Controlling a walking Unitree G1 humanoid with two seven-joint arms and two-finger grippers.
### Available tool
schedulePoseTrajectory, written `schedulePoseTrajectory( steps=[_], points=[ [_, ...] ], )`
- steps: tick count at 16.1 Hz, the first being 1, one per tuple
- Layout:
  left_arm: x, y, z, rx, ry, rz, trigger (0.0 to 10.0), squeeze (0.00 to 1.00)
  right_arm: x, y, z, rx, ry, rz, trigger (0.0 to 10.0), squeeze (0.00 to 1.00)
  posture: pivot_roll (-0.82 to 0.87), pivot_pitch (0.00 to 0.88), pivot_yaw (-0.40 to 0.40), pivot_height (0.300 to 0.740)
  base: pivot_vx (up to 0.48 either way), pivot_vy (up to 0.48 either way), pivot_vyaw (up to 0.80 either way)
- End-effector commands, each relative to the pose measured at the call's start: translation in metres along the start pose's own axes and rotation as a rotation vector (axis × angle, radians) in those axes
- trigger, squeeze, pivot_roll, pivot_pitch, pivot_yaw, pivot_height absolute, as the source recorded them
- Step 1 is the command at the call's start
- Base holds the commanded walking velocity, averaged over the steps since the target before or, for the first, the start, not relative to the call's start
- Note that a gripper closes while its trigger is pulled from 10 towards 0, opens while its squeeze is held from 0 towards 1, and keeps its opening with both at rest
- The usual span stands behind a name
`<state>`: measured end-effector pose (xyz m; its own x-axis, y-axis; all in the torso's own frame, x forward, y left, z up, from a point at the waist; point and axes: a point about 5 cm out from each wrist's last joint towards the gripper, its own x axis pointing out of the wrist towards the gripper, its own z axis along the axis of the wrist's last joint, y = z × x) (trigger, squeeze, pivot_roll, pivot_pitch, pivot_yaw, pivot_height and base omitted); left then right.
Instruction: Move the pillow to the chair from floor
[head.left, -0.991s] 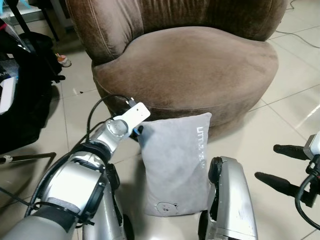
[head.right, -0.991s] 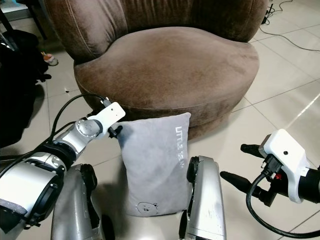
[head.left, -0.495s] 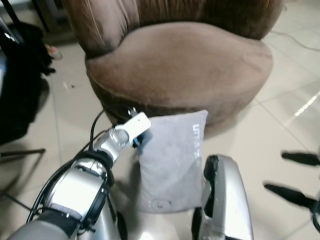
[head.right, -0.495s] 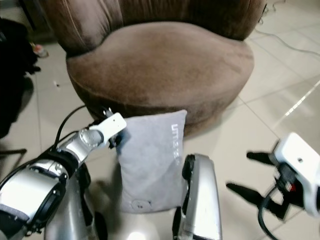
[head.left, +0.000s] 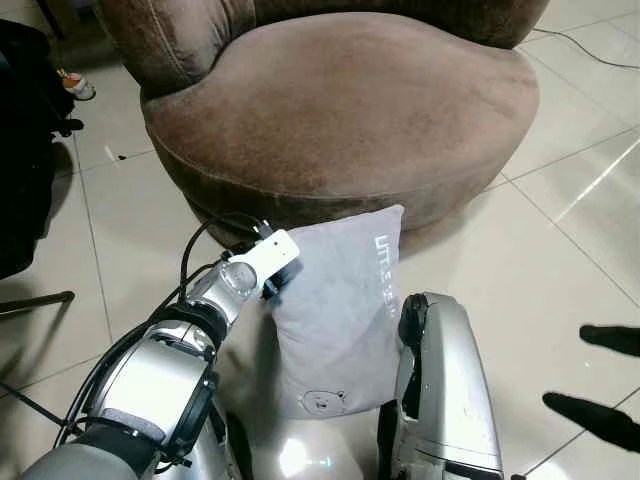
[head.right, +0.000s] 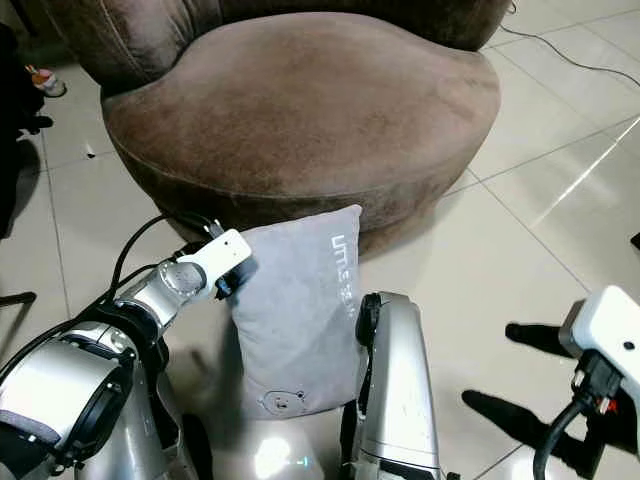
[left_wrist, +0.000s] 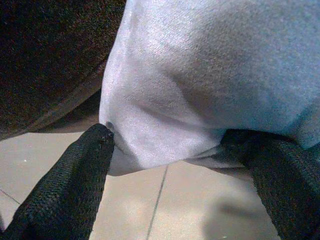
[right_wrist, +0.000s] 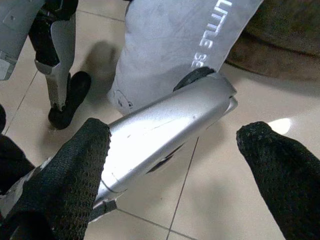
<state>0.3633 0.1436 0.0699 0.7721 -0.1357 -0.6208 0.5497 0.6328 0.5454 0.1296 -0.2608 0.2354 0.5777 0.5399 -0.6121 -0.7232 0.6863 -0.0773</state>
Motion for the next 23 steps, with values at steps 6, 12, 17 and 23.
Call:
schedulePoseTrajectory(
  steps=[6, 12, 17, 23],
  points=[
    [0.001, -0.005, -0.002, 0.133, 0.005, 0.022, 10.0, 1.0, -0.004, 0.003, 0.003, -0.009, 0.009, -0.003, 10.0, 0.0, -0.64, 0.233, -0.009, 0.386, 0.0, 0.0, 0.0],
    [-0.004, 0.018, -0.006, 0.059, 0.017, 0.109, 10.0, 1.0, -0.003, 0.002, 0.001, -0.005, 0.014, -0.005, 10.0, 0.0, -0.62, 0.225, -0.015, 0.386, 0.0, 0.0, 0.0],
    [-0.008, 0.035, -0.003, -0.051, -0.031, 0.139, 10.0, 0.0, -0.001, 0.0, 0.0, -0.005, 0.012, -0.001, 10.0, 0.0, -0.62, 0.216, -0.016, 0.386, 0.0, 0.0, 0.0],
    [-0.016, 0.06, -0.005, -0.447, -0.13, 0.145, 10.0, 0.0, -0.001, -0.001, 0.002, -0.013, 0.007, 0.006, 10.0, 0.0, -0.62, 0.214, -0.025, 0.386, 0.0, 0.0, 0.0]
  ],
)
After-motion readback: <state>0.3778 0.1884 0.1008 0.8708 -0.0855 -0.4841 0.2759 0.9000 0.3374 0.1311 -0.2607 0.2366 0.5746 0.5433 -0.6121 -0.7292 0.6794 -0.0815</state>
